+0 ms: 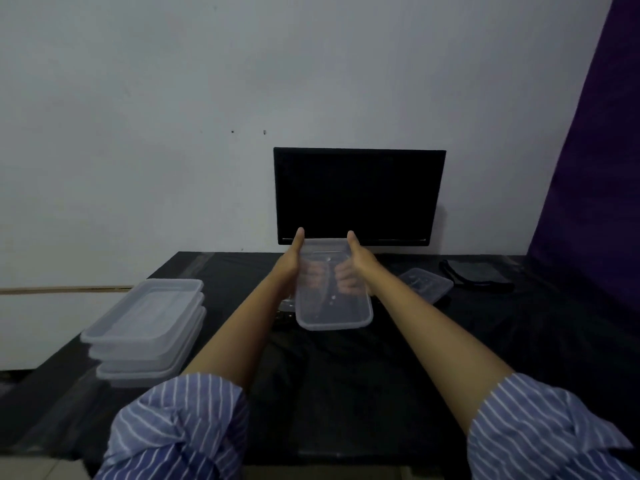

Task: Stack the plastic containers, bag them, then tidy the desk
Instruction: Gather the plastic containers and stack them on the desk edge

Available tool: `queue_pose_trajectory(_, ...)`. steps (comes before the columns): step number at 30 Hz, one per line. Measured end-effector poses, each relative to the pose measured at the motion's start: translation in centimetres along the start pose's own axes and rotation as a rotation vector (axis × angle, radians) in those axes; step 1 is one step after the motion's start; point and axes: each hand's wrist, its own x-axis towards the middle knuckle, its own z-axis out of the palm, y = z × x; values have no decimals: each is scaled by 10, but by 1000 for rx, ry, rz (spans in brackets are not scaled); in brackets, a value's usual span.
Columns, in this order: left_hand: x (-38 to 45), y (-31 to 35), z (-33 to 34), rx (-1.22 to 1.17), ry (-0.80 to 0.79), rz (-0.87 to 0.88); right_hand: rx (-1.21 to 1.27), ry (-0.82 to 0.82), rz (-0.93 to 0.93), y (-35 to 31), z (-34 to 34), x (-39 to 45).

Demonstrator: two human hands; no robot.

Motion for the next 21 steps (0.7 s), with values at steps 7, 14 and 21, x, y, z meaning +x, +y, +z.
queue_pose_trajectory(7, -33, 9, -56, 104, -14, 9, 139, -63, 22, -24, 48, -14)
queue_pose_trajectory(14, -52, 20, -128, 164, 380, 82, -48, -185, -152, -37, 116, -24)
queue_pose_trajectory(21, -89, 32, -191, 70, 468, 20, -132, -343, -204, -43, 160, -58)
